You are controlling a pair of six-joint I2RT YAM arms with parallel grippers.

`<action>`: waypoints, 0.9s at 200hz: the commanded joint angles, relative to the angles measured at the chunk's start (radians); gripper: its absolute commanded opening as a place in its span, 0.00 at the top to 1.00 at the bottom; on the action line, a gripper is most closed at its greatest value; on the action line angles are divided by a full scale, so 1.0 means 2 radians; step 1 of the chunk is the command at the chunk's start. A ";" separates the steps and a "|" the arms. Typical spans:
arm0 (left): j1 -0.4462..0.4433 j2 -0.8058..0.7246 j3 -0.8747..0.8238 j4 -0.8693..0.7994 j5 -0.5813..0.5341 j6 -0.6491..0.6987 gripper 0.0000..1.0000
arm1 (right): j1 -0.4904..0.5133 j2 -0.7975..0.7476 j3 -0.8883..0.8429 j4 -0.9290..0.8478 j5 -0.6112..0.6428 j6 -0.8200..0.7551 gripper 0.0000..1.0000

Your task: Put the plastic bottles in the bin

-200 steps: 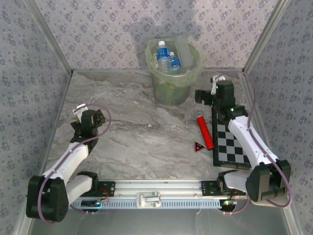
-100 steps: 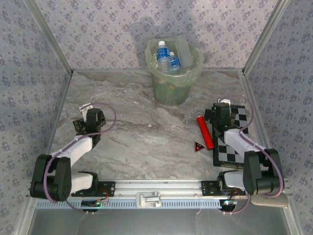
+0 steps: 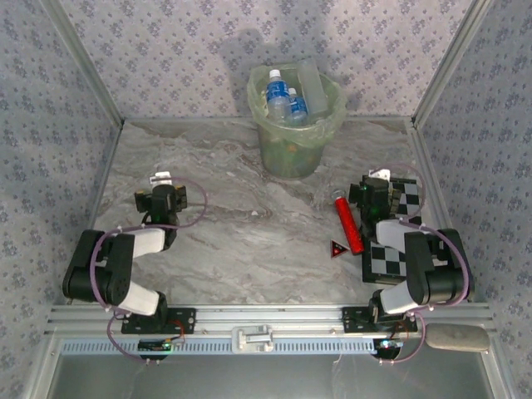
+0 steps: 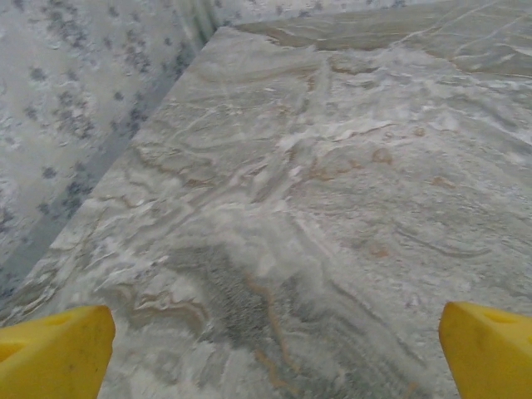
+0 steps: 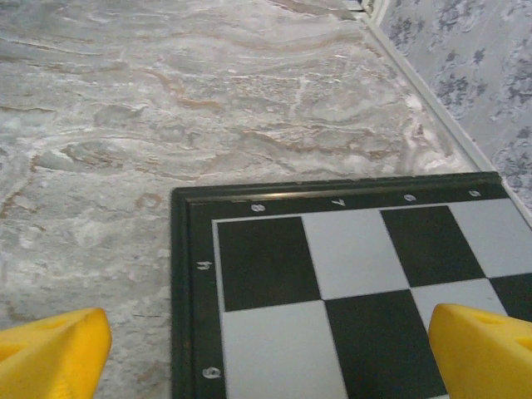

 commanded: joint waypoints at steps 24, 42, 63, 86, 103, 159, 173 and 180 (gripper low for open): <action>0.013 0.001 -0.020 0.077 0.056 0.024 0.00 | -0.023 0.015 -0.017 0.075 -0.039 -0.013 0.00; 0.042 0.002 -0.025 0.081 0.107 0.004 0.00 | -0.038 0.025 -0.042 0.122 -0.098 -0.025 0.00; 0.071 0.039 -0.040 0.142 0.142 -0.016 0.00 | -0.043 0.025 -0.050 0.135 -0.087 -0.006 0.00; 0.068 0.033 -0.028 0.110 0.158 -0.009 0.00 | -0.039 0.030 -0.051 0.147 -0.082 -0.023 0.00; 0.069 0.033 -0.024 0.105 0.158 -0.008 0.00 | -0.039 0.032 -0.053 0.156 -0.080 -0.025 0.00; 0.068 0.029 -0.021 0.091 0.157 -0.010 0.00 | -0.036 0.032 -0.055 0.158 -0.077 -0.028 0.00; 0.068 0.029 -0.020 0.089 0.157 -0.010 0.00 | -0.035 0.032 -0.055 0.159 -0.076 -0.028 0.00; 0.068 0.029 -0.020 0.088 0.157 -0.010 0.00 | -0.035 0.032 -0.054 0.159 -0.076 -0.028 0.00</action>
